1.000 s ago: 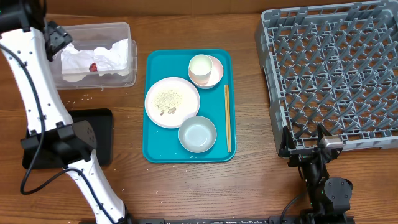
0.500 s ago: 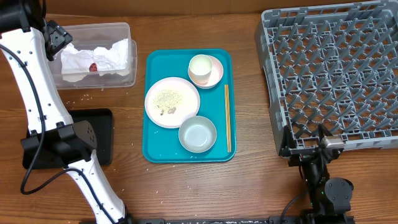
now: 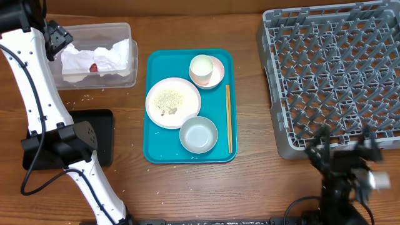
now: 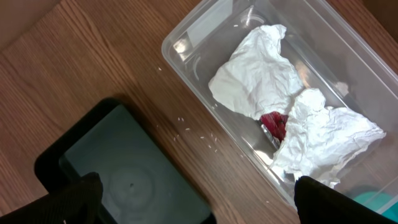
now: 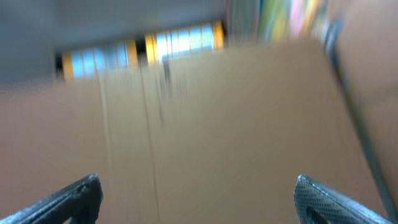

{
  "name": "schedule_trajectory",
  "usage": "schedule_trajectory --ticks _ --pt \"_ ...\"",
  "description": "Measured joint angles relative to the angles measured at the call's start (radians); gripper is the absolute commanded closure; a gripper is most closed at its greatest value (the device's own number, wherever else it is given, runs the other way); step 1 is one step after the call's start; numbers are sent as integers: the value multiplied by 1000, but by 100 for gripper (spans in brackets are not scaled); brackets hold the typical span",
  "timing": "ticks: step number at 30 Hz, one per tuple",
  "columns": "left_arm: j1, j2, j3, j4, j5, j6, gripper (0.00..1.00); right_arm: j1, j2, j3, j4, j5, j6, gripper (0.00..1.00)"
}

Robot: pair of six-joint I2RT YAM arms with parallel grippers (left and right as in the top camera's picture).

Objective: Sort waste into correct bins and load items into the dishwasher
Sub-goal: 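Move the right gripper over the tray to the white cup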

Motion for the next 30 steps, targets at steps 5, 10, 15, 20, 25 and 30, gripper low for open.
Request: schedule_trajectory --ticks 5,10,15,20,25,30 --pt "0 0 0 0 0 0 0 0 69 9 383 30 0 0" --pt "0 0 0 0 0 0 0 0 287 130 362 24 0 0" --pt "0 0 0 1 0 0 0 0 597 432 199 -66 -42 0" --pt "0 0 0 2 1 0 0 0 917 809 -184 -217 -87 0" --pt "0 0 0 2 3 0 0 0 1243 1205 -652 -401 -101 0" --pt "0 0 0 2 3 0 0 0 1450 1372 -815 -592 -64 0"
